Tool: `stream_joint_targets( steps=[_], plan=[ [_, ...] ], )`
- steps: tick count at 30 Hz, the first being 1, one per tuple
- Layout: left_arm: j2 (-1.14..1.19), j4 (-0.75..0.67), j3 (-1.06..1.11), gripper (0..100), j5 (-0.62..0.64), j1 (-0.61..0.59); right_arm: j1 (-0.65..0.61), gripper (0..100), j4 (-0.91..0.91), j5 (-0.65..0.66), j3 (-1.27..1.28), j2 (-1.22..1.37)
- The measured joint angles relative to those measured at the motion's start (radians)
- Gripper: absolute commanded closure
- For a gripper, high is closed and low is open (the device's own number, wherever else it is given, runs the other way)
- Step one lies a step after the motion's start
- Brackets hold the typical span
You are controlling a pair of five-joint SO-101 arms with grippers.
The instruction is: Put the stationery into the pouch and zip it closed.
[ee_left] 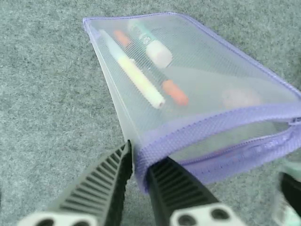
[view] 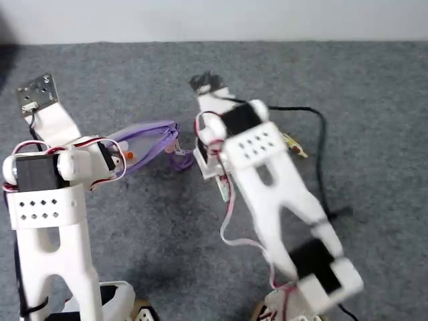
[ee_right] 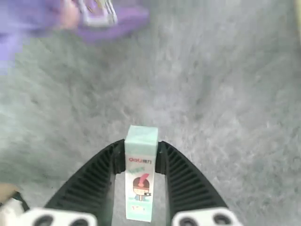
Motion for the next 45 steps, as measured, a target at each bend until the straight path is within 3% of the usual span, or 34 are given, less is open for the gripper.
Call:
stream_joint_targets(
  steps=[6,11,21,29,37,45],
  plan=[
    [0.0,0.0,0.0,99,0.0,0.0,-0.1,99.1,0.003,-0.087,0.023,-0.275],
    [0.0,0.0,0.0,99,0.0,0.0,-0.21,99.1,-0.046,-0.146,0.184,-0.506],
    [0.0,0.0,0.0,99,0.0,0.0,-0.269,99.1,-0.637,-0.157,0.72,-0.951],
    [0.0,0.0,0.0,99,0.0,0.0,-0.267,99.1,-1.103,-0.16,0.919,-0.944],
    [0.0,0.0,0.0,99,0.0,0.0,-0.267,99.1,-1.517,-0.089,1.034,-0.76],
    [0.0,0.0,0.0,99,0.0,0.0,-0.267,99.1,-1.794,-0.017,1.037,-0.503]
  ],
)
